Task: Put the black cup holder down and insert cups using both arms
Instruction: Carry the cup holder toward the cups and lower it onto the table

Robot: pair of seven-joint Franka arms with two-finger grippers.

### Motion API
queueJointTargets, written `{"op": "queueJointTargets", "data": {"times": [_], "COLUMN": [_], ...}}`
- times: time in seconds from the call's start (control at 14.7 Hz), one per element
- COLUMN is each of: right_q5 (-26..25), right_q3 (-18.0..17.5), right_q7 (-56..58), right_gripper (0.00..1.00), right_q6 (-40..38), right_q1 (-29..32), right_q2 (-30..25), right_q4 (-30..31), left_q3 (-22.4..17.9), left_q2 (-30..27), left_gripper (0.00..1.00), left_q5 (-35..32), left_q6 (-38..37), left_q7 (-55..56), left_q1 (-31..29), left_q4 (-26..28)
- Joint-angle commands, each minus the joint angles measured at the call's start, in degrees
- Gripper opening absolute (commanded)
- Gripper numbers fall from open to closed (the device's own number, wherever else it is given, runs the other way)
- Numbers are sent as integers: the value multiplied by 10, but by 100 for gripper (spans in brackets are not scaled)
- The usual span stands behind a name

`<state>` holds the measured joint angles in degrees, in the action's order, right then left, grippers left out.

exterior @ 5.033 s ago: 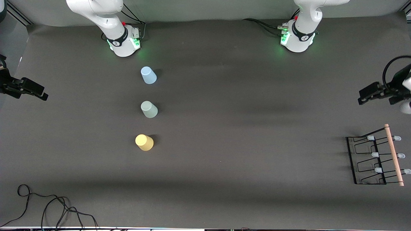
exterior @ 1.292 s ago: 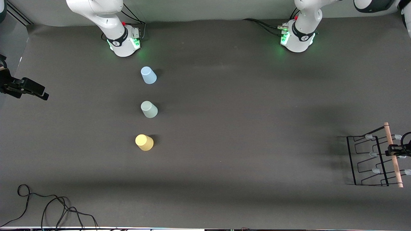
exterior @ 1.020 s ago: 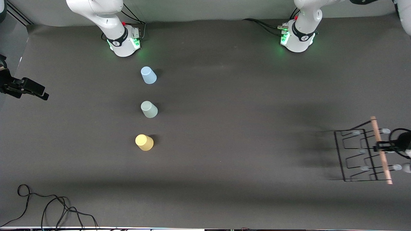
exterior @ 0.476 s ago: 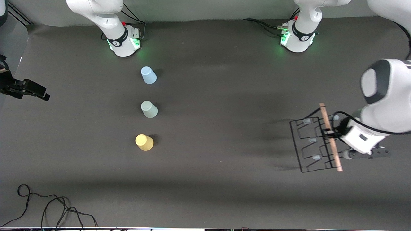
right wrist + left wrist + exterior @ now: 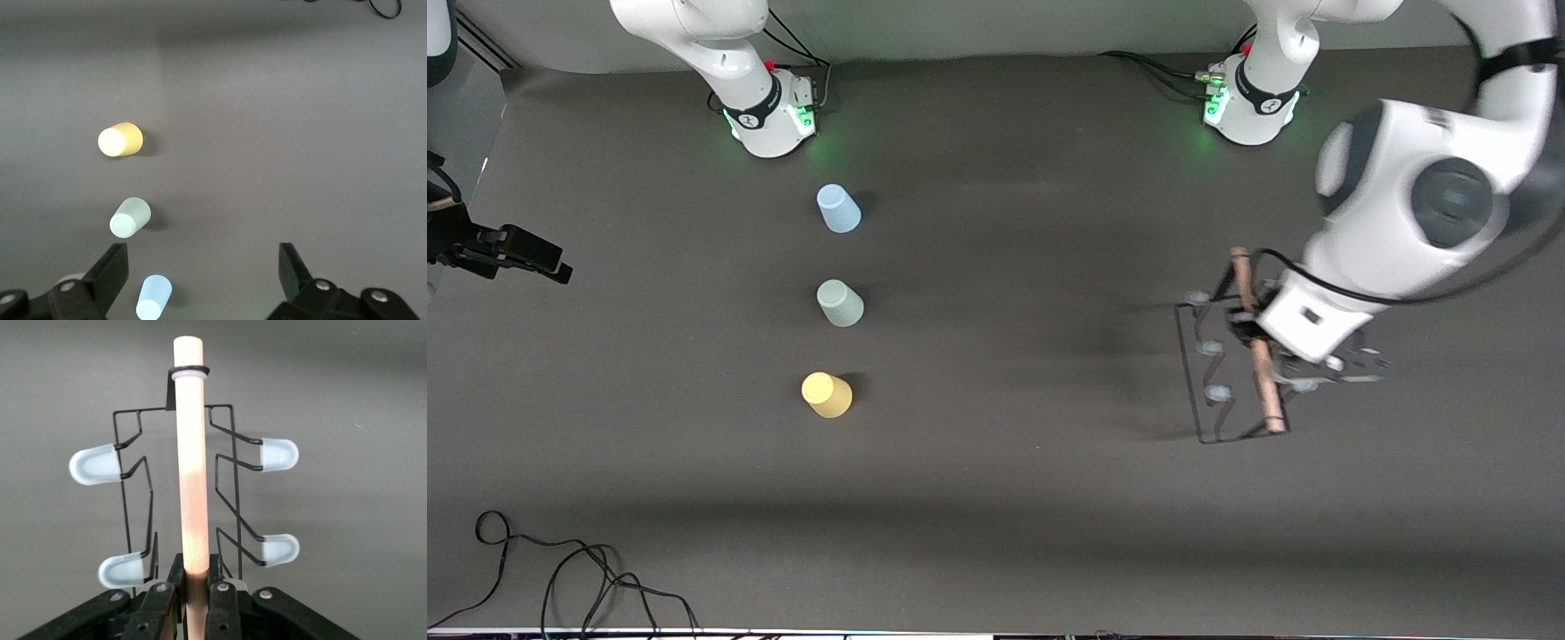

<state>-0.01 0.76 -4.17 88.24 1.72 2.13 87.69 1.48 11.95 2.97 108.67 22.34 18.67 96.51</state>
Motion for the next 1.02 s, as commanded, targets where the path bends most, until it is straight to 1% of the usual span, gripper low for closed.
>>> {"op": "queueJointTargets", "data": {"times": [0.0,0.07,0.2,0.27,0.54,0.68,0.95], "right_q5": [3,3,3,3,3,3,3], "right_q3": [4,3,3,4,4,5,5], "right_q7": [14,13,14,14,10,13,13], "right_gripper": [100,100,100,100,100,100,100], "right_q6": [-21,-21,-22,-23,-23,-30,-40], "right_q1": [-5,-5,-3,-2,-1,2,2], "right_q2": [5,5,5,7,13,13,17], "right_q4": [-9,-9,-8,-7,-7,-6,-8], "left_q3": [-10,-10,-10,-10,-10,-10,-10], "left_q2": [-4,-2,-1,3,26,31,54], "left_gripper": [0,0,0,0,0,0,0], "left_q5": [1,-2,-6,-8,-9,-8,-9], "left_q6": [24,48,121,141,146,168,217], "left_q7": [85,113,167,190,214,231,253], "left_q1": [78,101,140,155,210,231,246], "left_q4": [29,45,89,102,105,105,102]}}
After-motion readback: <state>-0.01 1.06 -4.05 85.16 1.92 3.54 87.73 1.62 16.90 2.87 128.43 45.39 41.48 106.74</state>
